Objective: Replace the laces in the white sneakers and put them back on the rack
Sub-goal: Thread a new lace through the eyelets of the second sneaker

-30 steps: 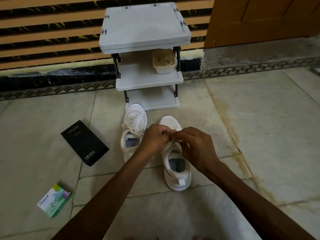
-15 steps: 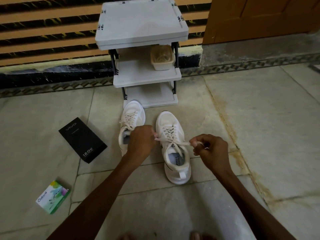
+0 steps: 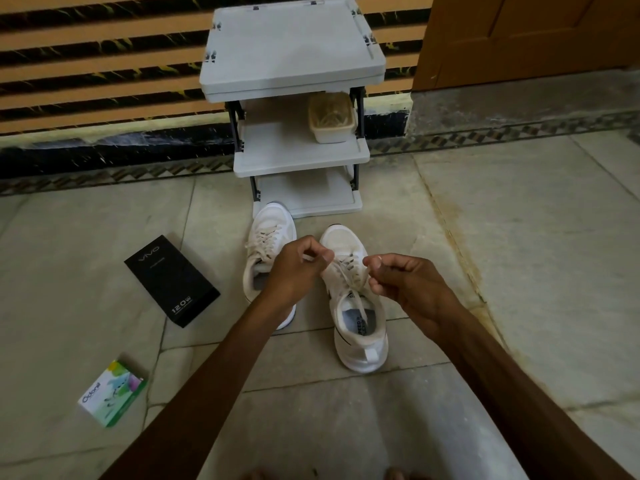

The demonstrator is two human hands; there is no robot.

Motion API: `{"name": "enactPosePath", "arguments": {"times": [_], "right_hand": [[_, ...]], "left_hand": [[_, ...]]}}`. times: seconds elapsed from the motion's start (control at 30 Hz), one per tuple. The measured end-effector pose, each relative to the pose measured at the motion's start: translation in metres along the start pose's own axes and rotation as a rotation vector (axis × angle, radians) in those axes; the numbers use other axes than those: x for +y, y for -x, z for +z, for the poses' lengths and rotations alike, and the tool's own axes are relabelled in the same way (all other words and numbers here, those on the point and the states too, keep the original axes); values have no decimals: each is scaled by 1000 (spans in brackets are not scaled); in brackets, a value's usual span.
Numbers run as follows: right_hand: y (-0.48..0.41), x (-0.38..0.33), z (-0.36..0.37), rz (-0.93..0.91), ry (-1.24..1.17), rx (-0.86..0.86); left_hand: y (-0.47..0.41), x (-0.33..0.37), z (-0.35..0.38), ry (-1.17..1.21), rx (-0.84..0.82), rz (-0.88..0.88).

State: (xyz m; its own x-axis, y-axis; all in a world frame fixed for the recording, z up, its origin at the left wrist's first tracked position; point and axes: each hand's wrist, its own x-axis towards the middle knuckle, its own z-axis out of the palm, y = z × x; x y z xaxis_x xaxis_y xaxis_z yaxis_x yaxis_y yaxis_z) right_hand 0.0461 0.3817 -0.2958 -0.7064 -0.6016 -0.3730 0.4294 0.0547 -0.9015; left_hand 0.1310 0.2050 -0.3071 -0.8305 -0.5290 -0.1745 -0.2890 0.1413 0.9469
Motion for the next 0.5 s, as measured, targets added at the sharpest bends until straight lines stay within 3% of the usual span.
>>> {"name": "enactPosePath", "arguments": {"times": [0.2, 0.3, 0.4, 0.5], "right_hand": [[-7, -1, 6, 80, 85, -12], [-8, -3, 6, 104, -16, -58], [-10, 0, 4, 67, 109, -77], [-9, 2, 1, 18, 307, -69]], "left_hand": [[11, 15, 10, 401, -134, -227], [11, 13, 11, 467, -158, -245], [7, 11, 8, 585, -214, -267], [1, 9, 2, 484, -274, -215]]}}
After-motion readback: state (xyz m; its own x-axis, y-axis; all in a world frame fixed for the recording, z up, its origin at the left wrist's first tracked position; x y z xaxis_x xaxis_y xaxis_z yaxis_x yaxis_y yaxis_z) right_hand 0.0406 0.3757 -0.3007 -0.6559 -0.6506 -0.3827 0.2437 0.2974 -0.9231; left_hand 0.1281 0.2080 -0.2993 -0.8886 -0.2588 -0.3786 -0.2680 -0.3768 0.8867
